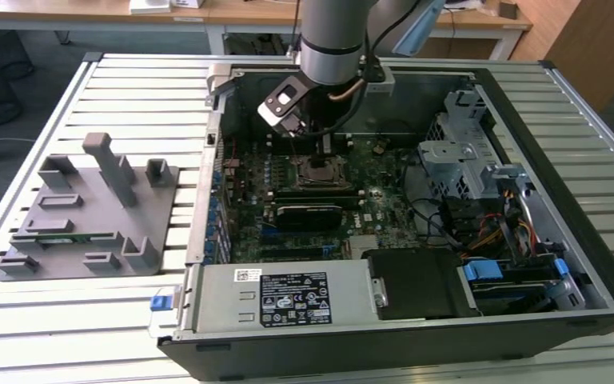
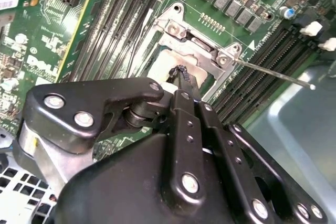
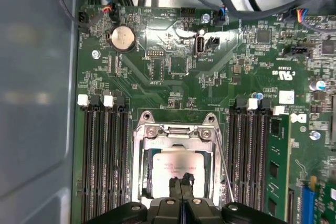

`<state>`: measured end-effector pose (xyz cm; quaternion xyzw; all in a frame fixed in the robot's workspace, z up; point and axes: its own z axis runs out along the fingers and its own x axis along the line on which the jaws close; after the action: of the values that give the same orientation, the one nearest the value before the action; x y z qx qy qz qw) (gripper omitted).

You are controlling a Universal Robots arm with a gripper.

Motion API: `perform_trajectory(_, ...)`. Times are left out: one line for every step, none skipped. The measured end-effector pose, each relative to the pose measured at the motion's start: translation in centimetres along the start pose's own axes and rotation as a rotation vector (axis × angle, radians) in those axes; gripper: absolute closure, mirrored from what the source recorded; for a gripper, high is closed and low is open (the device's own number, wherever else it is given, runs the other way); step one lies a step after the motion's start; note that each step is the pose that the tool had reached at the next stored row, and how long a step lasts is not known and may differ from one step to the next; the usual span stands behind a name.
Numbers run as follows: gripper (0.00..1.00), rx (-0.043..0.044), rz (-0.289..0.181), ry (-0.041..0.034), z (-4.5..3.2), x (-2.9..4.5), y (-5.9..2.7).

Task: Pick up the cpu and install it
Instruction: 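Install the first cpu locking lever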

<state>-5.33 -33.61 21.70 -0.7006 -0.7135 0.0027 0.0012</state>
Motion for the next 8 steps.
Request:
perform_trajectory(0.89,-0.0001,0.0,0.0001,-0.19,0.0,0.0)
perform_trajectory(0.89,0.0,0.0,0.0001,-0.4,0.0,0.0)
perform_trajectory(0.89,0.0,0.0,0.0,-0.66,0.0,0.0)
perform_trajectory(0.89,-0.0001,0.0,0.0001,-0.91,0.0,0.0)
perform_trajectory(0.89,0.0,0.0,0.0001,-1.14,0.0,-0.01)
perform_trajectory(0.89,0.0,0.0,0.0,-1.4,0.0,-0.01)
perform_trajectory(0.89,0.0,0.0,0.0001,-1.66,0.0,-0.01)
perform_trajectory(0.89,0.0,0.0,0.0001,-1.9,0.0,-0.01)
